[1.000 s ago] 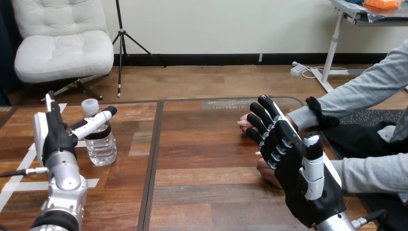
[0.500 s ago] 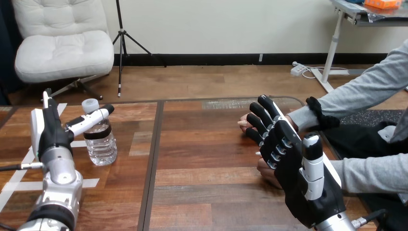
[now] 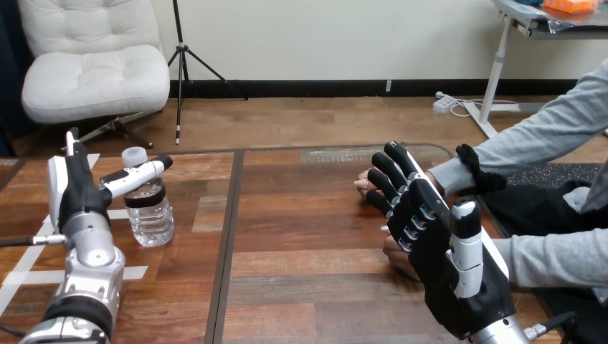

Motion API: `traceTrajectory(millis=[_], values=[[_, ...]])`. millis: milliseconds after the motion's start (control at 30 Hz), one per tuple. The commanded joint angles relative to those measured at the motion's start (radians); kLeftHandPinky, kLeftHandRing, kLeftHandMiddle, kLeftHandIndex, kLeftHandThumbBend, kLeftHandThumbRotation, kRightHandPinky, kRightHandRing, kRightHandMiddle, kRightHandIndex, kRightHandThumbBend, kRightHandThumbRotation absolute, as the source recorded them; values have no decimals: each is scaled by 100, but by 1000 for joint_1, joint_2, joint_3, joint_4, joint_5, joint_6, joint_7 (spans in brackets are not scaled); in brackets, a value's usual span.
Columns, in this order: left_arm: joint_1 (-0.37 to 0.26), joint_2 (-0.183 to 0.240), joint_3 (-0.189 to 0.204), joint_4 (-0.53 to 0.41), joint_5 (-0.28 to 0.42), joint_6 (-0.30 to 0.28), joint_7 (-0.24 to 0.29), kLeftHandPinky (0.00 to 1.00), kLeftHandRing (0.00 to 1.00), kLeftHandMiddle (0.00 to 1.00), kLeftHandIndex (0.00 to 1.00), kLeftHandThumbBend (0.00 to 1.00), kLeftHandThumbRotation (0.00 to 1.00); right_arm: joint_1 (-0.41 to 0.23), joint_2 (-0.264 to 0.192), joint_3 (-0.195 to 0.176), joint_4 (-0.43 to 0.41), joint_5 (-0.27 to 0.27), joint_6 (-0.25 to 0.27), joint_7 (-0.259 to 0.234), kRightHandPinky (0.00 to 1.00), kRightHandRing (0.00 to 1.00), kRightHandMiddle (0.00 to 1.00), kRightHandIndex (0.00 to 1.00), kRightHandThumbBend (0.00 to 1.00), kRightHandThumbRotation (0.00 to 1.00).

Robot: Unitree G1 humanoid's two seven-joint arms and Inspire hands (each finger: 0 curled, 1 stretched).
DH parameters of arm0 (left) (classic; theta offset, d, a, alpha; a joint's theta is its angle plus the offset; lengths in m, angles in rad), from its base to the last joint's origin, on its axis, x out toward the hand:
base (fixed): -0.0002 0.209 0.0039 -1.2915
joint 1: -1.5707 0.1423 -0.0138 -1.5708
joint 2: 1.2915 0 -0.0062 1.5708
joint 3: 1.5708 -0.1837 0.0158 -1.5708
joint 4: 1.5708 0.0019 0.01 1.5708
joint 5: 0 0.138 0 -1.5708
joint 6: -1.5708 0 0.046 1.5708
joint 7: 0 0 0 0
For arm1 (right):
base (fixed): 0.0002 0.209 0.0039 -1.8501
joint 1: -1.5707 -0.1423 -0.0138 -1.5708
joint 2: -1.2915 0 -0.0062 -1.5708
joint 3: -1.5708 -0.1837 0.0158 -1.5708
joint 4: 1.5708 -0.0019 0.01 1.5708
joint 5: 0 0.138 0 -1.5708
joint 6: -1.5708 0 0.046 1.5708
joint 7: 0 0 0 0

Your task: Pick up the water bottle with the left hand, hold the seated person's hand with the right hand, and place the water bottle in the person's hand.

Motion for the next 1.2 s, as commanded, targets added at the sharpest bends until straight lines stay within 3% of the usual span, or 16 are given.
traceTrajectory(millis=[0, 733, 1167], values=[[-90, 30, -37, 9, 41, 24, 21, 94, 100, 100, 100, 98, 25, -42, -5, -5, -22, 9, -25, -1, 100, 100, 99, 99, 92, 100], [-118, 46, -83, 28, 95, 95, 22, 100, 100, 100, 100, 100, 42, -40, -3, -4, -20, 8, -31, 0, 100, 100, 99, 99, 91, 100], [-134, 52, -102, 35, 99, 118, 14, 100, 100, 100, 100, 100, 43, -39, -3, -4, -20, 10, -29, 1, 100, 100, 98, 99, 92, 100]])
